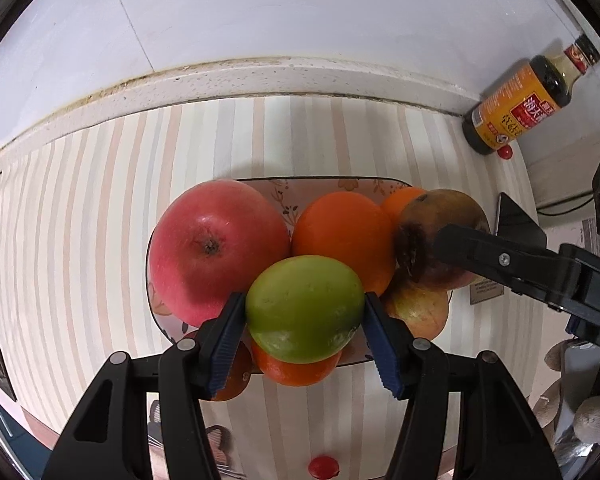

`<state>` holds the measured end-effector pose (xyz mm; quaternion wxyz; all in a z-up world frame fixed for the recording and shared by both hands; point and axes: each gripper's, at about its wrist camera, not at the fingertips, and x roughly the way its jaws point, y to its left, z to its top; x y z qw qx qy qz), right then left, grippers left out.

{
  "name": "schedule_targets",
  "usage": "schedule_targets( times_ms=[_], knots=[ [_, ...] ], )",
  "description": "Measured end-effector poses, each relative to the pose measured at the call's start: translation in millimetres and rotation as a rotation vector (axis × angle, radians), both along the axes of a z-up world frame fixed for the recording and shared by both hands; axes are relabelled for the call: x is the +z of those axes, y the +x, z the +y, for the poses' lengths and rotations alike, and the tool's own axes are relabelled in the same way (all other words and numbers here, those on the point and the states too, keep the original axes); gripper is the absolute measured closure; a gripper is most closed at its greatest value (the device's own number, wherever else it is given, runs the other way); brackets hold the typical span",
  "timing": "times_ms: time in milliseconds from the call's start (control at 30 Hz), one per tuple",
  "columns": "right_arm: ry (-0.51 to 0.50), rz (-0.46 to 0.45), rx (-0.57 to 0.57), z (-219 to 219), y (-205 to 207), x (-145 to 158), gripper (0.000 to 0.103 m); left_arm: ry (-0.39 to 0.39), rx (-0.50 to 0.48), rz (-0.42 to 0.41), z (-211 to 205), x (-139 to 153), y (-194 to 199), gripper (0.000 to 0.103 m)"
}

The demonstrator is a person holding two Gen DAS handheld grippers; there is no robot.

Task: Organize fruits
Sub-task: 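Place the green apple on the plate with the left tool while the right places the brown fruit, then withdraw both tools from the plate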

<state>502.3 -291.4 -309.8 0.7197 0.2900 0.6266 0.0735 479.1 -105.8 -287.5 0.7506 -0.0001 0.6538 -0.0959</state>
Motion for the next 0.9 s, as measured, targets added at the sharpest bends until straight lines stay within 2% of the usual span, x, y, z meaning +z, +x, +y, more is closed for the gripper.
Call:
schedule_targets(
  times_ms=[133,200,267,300,467,567,700,800,900],
  knots=[
    [0.0,-0.009,0.001,-2.2,-0.9,3.6,0.014,-0.003,0.007,-0.003,-0.1,1.1,-1.0,0.046],
    [0.004,-0.014,0.001,-3.4,-1.3,5.9,0.012,-0.019,0.014,-0.005,1.3,3.1,-0.9,0.041],
    [0.008,-0.023,-0.002,-5.3,-2.6,8.9,0.008,-0.042,0.016,-0.024,1.9,8.3,-0.7,0.019],
    [0.01,-0.026,-0.002,-6.4,-3.1,10.3,0.007,-0.047,0.013,-0.035,1.3,10.4,-0.8,0.016],
    [-0.019,-0.05,-0.023,-17.5,-11.9,23.2,0.007,-0.026,0.005,-0.063,1.8,19.7,-5.3,0.016],
    [-0.118,-0.114,-0.021,-21.6,-24.3,44.4,0.007,0.0,0.03,-0.121,11.7,34.6,-15.8,0.016],
    [-0.377,-0.213,0.042,-6.6,-58.1,79.5,0.005,0.03,0.053,-0.185,28.7,51.5,-38.7,0.016],
    [-0.46,-0.245,0.08,5.4,-81.2,93.0,0.005,0.035,0.072,-0.209,39.5,63.2,-59.6,0.016],
    [-0.479,-0.267,0.102,17.4,-105.7,102.3,0.005,0.055,0.072,-0.25,43.1,77.5,-81.6,0.016]
  ],
)
